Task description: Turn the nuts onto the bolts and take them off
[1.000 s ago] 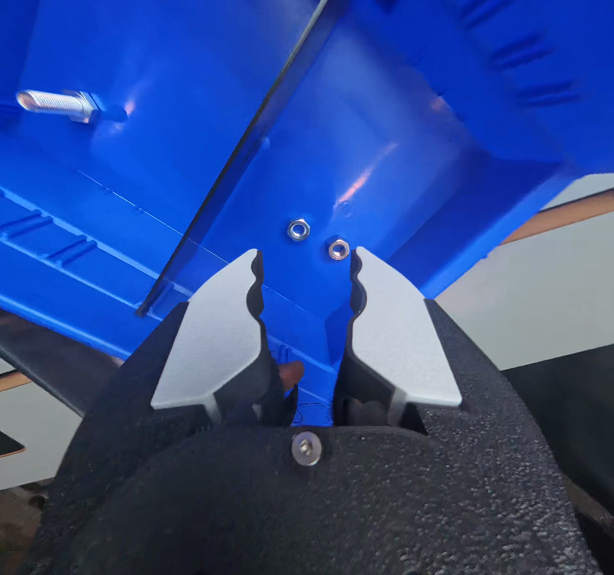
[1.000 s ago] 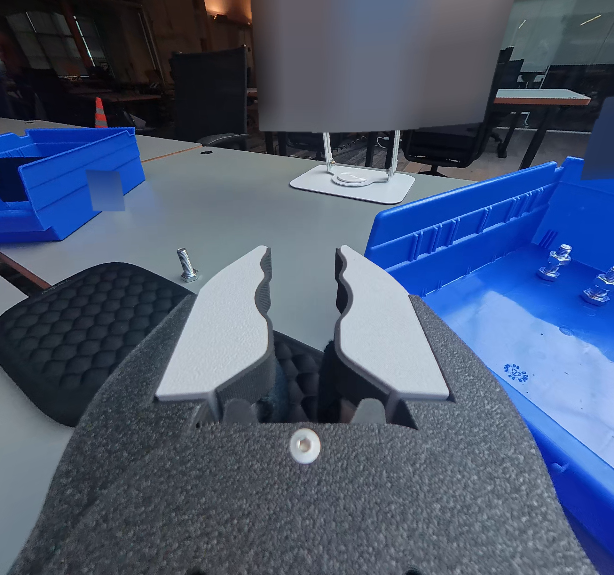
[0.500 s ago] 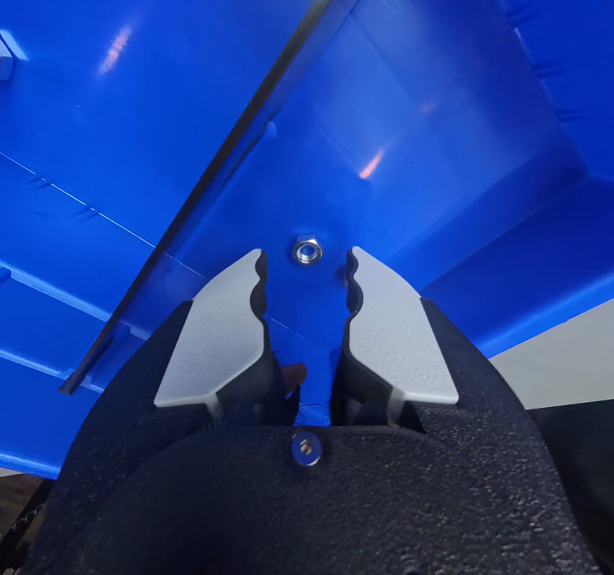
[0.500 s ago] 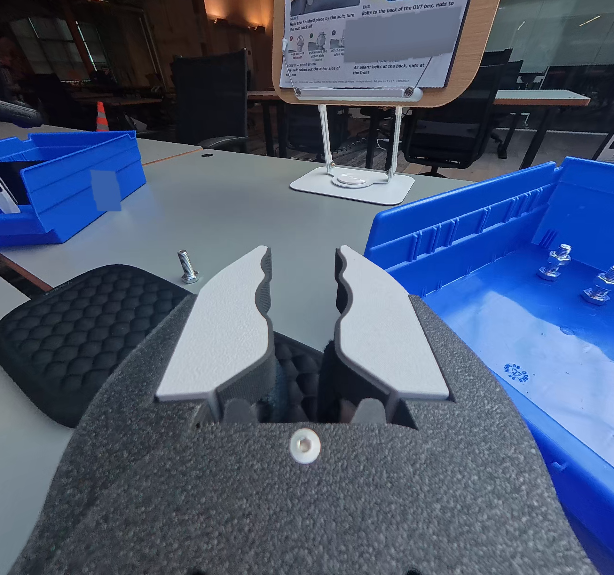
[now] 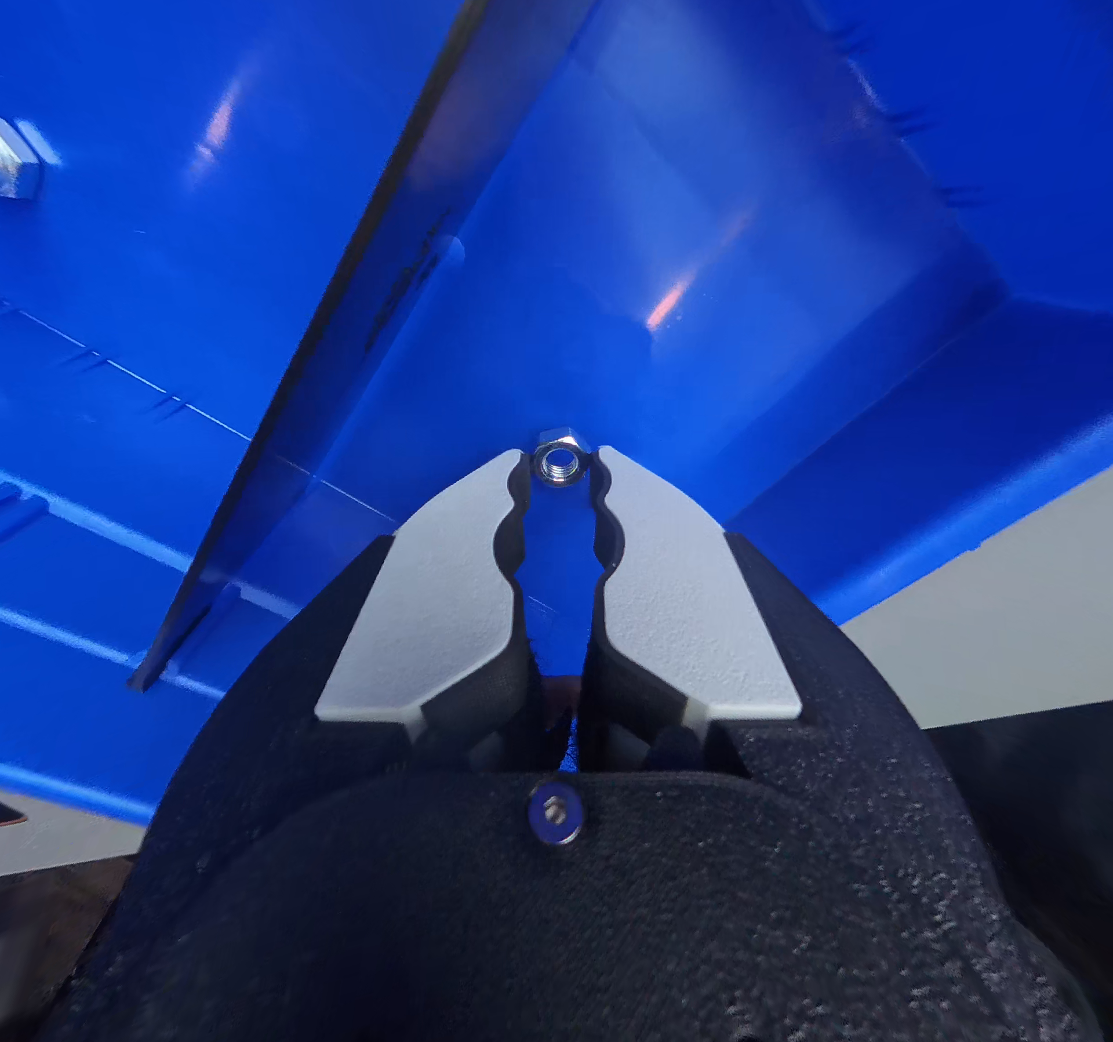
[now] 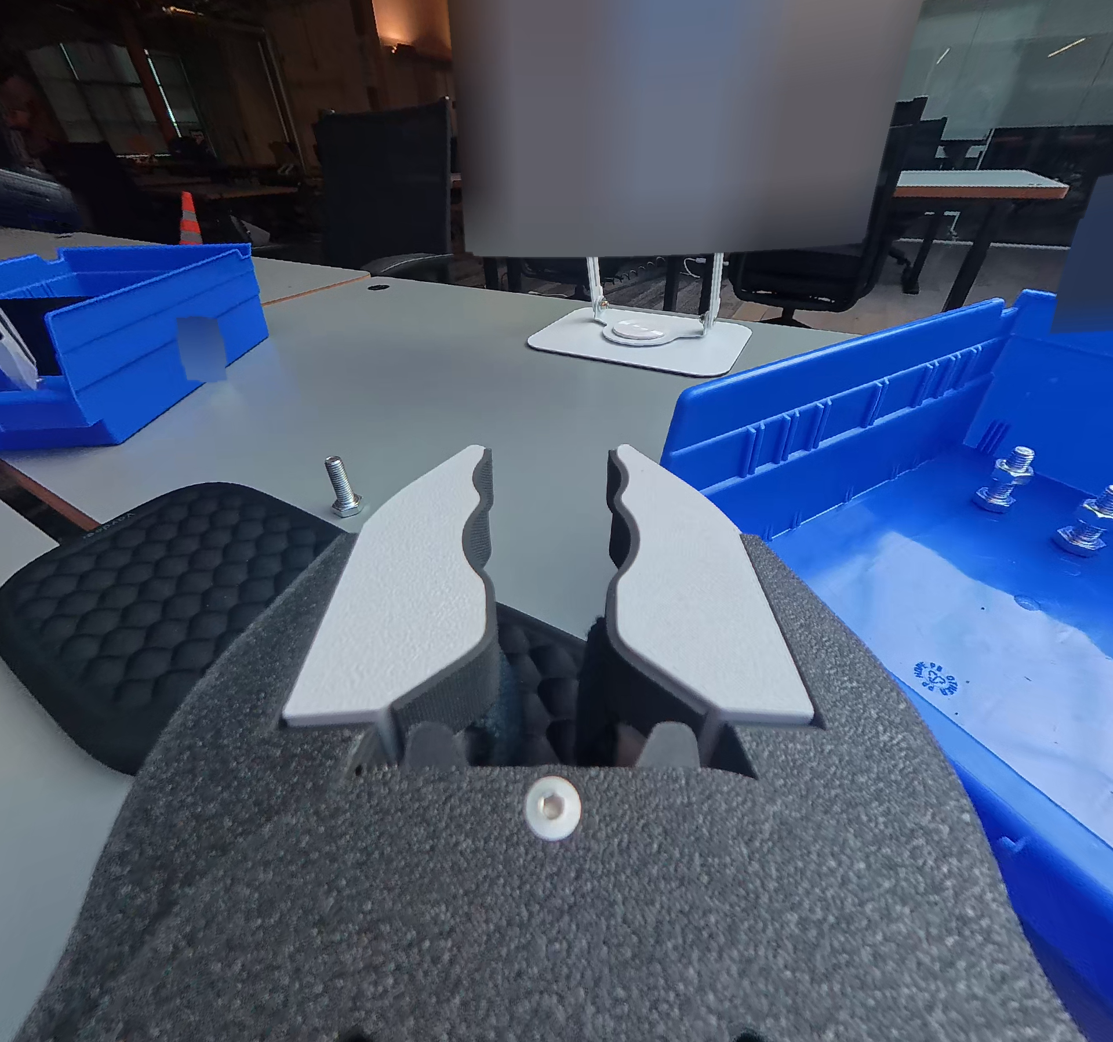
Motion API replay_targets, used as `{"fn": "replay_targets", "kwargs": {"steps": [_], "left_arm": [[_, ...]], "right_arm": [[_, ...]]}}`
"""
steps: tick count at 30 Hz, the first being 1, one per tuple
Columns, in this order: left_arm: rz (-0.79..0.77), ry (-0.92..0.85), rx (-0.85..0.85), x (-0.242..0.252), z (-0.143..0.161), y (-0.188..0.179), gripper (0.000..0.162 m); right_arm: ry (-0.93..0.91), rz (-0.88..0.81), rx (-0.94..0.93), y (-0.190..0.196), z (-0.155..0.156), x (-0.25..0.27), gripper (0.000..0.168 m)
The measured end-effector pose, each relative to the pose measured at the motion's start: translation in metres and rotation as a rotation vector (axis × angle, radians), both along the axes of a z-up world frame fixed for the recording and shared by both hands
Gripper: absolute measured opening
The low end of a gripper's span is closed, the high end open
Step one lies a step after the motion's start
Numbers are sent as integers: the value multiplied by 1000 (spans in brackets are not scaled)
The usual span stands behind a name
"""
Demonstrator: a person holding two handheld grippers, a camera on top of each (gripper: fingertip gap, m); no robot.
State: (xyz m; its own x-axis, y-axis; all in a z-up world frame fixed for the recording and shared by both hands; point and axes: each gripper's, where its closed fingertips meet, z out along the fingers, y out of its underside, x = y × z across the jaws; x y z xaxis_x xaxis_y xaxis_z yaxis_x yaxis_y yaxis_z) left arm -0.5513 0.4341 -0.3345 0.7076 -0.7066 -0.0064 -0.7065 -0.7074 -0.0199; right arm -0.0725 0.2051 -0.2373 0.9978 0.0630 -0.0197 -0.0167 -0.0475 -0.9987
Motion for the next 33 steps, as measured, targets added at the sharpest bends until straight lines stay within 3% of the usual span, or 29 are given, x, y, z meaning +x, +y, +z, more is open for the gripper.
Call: {"fn": "replay_targets", "kwargs": {"steps": [6,10,13,17,22,33], "left_arm": [[-159,-58,158,47,71,0,18],[-415,-103,219,122,106,-26,19],[-618,-148,214,188,112,-56,19],[-822,-183,174,266,100,-93,18],[-970,-193,108,334,64,-133,18],[-1051,-81,43,383,-4,-152,19]], "right_arm": [[-8,2,-12,1,-2,-1,36],[-7,3,-16,1,-2,-1,36],[-9,5,-22,2,-3,-2,36],[-13,7,-27,2,-4,-2,36],[-14,7,-22,2,-3,-2,35],[-23,21,-33,3,-5,-5,35]]}}
